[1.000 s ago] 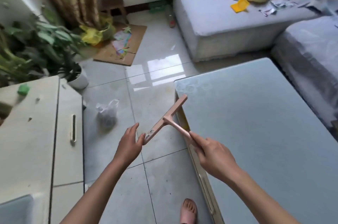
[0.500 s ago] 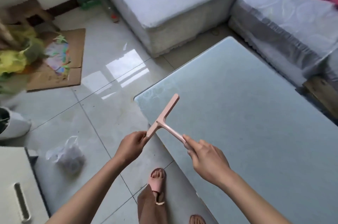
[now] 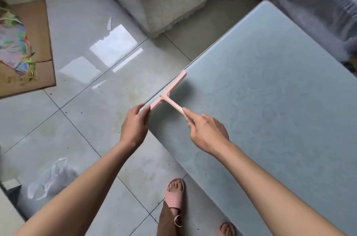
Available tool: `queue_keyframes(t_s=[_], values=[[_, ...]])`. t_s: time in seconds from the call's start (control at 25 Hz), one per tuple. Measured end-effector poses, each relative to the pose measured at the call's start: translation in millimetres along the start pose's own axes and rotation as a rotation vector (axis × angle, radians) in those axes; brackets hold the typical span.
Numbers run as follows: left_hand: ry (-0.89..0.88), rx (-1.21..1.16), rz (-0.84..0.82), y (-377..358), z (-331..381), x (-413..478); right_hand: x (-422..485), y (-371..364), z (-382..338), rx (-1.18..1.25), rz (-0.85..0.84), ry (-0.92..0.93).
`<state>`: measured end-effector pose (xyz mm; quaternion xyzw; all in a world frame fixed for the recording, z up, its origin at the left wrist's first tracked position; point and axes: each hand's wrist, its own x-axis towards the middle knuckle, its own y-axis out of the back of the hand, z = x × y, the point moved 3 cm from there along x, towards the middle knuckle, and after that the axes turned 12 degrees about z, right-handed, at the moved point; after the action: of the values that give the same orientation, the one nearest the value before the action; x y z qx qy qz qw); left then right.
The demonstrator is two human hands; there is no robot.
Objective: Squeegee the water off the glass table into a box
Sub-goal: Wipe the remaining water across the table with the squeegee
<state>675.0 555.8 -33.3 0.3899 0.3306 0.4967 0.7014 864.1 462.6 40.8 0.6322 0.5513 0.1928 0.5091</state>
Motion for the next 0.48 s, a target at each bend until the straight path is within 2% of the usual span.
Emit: queue_keyframes(t_s=[0.12,0.28,0.36,0.48], values=[[-0.081,0.040,-0.080,-22.6,10.8,-19.7,-16.8,-0.9,27.2,0.019,-0.028,-0.080],[-0.172,-0.036,-0.131,-36.6,41.3,-60.5,-72.4,2.5,62.5,0.009,-0.074,-0.187],[-0.236,-0.055,-0.218,-44.0,58.5,-78.6,-100.1,13.4,77.9,-0.010,-0.113,-0.269],[-0.279,-0.119,-0.285,-43.9,72.9,-86.4,-115.7,33.2,78.0,-0.090,-0.154,-0.249]])
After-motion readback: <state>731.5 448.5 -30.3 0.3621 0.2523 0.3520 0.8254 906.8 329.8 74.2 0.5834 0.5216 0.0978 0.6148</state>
